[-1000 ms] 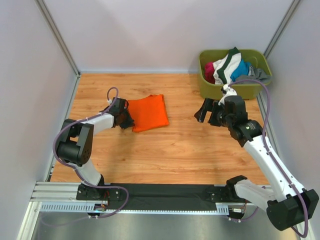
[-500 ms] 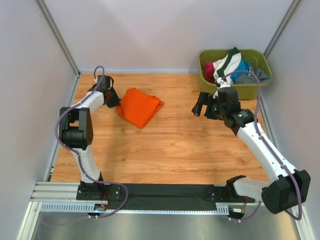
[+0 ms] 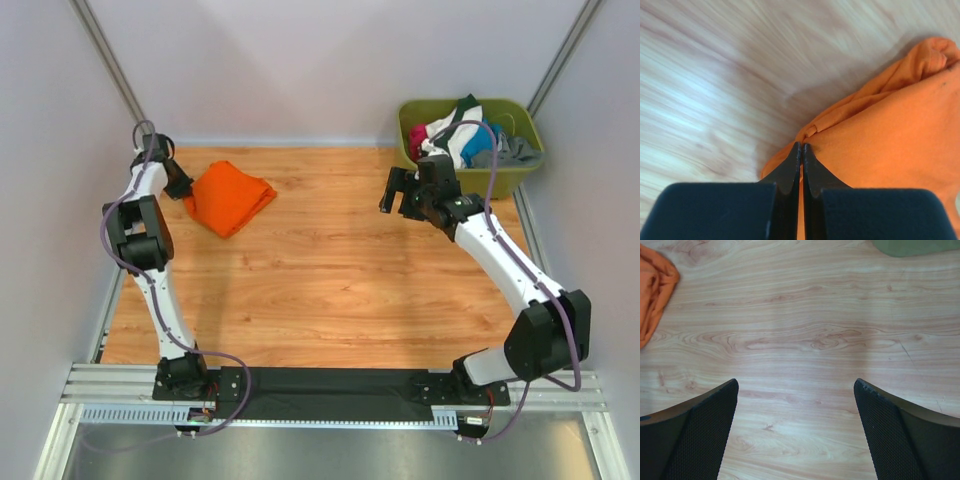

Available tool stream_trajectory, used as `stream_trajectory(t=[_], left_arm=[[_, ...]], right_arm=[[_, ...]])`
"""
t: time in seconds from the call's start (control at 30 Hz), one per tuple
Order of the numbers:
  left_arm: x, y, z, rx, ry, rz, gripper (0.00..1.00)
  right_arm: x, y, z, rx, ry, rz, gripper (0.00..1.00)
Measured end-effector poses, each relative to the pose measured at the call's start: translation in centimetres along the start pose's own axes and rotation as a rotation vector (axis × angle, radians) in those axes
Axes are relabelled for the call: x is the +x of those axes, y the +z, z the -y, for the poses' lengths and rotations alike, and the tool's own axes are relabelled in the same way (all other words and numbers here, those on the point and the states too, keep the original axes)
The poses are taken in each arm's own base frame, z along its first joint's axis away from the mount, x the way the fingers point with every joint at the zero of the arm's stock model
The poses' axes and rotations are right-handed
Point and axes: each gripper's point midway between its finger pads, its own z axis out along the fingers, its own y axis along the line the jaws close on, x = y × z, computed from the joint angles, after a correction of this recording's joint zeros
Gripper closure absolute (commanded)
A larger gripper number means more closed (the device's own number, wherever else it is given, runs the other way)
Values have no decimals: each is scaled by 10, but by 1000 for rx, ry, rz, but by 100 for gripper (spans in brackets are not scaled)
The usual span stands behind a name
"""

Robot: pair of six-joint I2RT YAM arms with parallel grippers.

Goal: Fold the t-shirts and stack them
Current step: Neatly place the folded tshirt to the corner

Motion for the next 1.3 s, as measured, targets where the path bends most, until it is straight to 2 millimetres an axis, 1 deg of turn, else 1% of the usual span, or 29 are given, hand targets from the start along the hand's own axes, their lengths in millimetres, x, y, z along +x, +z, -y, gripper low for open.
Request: stream_trajectory(t=[0.07,0.13,0.2,0.27,0.33,0.4,0.5,0.6,0.63,0.67,0.7,0.77,0.8,0.83,0.93,1.0,1.1,1.17,1.23,1.27,1.3], left_arm=[[-18,5,-13,-36,-35,29,100],[-31,8,-26,-75,-74,57,100],[-39,9,-43,-123,-122,78,100],[-41,10,-63,-173,-176,92,100],[-40,13,-88,-229,-236,107,100],[-42,10,-102,-255,-282,130,100],[-38,1,-120,-299,-318,145,100],[-40,0,-122,-305,-323,149,100],[-40,0,-122,-306,-321,150,98],[-40,0,-122,-306,-318,149,93],[-40,-1,-122,-307,-314,147,82],[-41,-2,-121,-305,-298,142,68],[-42,-3,-121,-304,-287,140,55],[-43,-4,-121,-303,-271,139,51],[-46,-8,-120,-301,-234,139,43],[-50,-16,-119,-299,-206,148,36],[-63,-41,-115,-306,-150,188,30],[-77,-68,-109,-319,-100,242,30],[-91,-98,-100,-332,-45,307,27],[-97,-116,-92,-339,-10,344,27],[-101,-127,-85,-336,12,369,27]], right_arm=[[-1,9,0,9,-1,-10,0],[-2,17,-1,15,-1,-21,0],[-4,24,-2,19,-1,-29,0],[-5,30,-4,21,-1,-35,0],[-7,34,-5,21,1,-40,0],[-7,37,-6,20,3,-45,0],[-5,38,-7,15,9,-53,0],[-5,38,-8,12,9,-54,0],[-5,37,-8,11,9,-54,0],[-5,37,-8,10,9,-54,0],[-5,37,-9,7,9,-55,0],[-6,36,-10,2,9,-54,0],[-6,35,-11,-2,9,-53,0],[-7,34,-11,-6,9,-51,0],[-7,29,-15,-24,10,-52,0],[-8,25,-18,-43,9,-50,0],[-10,15,-22,-76,8,-34,0],[-11,6,-24,-94,6,-19,0],[-14,-3,-26,-114,-1,5,0],[-16,-7,-27,-120,-5,17,0],[-18,-10,-28,-125,-8,26,0]])
